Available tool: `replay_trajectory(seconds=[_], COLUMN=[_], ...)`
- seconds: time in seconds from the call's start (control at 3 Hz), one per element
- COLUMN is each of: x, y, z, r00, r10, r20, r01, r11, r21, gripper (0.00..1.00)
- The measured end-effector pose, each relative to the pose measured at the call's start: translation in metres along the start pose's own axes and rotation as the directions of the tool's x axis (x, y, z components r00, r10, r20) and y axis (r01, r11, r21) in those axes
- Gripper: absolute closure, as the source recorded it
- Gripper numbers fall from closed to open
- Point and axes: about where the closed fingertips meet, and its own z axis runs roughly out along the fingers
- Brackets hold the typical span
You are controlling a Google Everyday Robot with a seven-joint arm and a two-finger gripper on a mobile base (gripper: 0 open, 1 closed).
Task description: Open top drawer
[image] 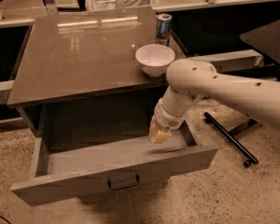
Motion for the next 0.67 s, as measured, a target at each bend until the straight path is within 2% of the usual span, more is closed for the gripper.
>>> replay_trajectory(seconds=[0.33, 0.67], x=[-0.001, -0.007], y=[0.012, 0.030], z=[0.049, 0.059], r00=[1.000, 0.999], r10=[0.016, 0.013], r20=[0.022, 0.037], r01=[-0.015, -0.008], r11=[0.9972, 0.9922], r21=[-0.073, -0.124], gripper=[0.73, 0.75])
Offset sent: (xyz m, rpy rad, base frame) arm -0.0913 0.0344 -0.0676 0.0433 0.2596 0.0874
